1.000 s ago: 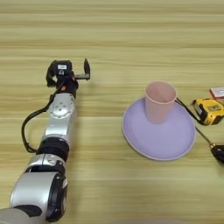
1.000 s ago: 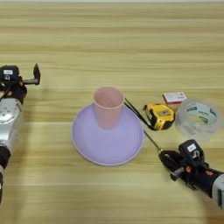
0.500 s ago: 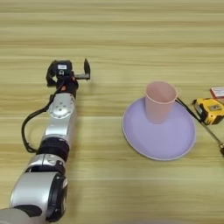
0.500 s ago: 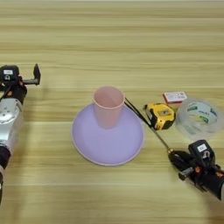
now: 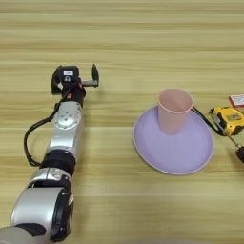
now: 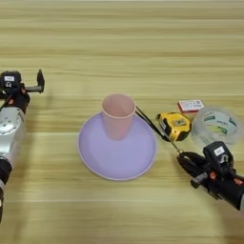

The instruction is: Move the objects on the table

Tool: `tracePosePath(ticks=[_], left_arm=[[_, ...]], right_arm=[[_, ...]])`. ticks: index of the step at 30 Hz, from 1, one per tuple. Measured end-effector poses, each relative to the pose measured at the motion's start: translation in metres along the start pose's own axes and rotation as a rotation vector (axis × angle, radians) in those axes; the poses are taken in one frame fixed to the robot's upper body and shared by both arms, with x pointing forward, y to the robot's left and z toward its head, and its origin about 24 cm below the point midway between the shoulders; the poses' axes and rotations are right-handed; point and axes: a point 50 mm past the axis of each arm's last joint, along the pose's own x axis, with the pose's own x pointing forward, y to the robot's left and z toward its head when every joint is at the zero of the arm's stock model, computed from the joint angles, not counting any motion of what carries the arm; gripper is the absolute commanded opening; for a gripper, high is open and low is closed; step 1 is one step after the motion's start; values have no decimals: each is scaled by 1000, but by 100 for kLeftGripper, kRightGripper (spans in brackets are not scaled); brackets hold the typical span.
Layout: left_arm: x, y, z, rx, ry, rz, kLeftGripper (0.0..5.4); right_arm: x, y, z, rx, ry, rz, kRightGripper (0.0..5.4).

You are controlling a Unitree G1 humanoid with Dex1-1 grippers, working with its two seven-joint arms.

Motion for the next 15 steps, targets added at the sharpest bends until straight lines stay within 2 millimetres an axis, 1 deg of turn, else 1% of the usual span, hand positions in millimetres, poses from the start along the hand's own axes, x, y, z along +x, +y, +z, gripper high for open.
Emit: tracePosePath(ticks=[5, 11, 15], left_arm=[[0, -2, 0, -2, 1, -1, 540], [0, -3, 0, -3, 0, -1, 540], [0, -3, 1, -4, -4, -1, 540]], right_arm=[[9, 4, 7, 15, -24, 27, 88], [21, 4, 19, 10, -58, 31, 88], [29, 5, 21, 29, -61, 32, 88]])
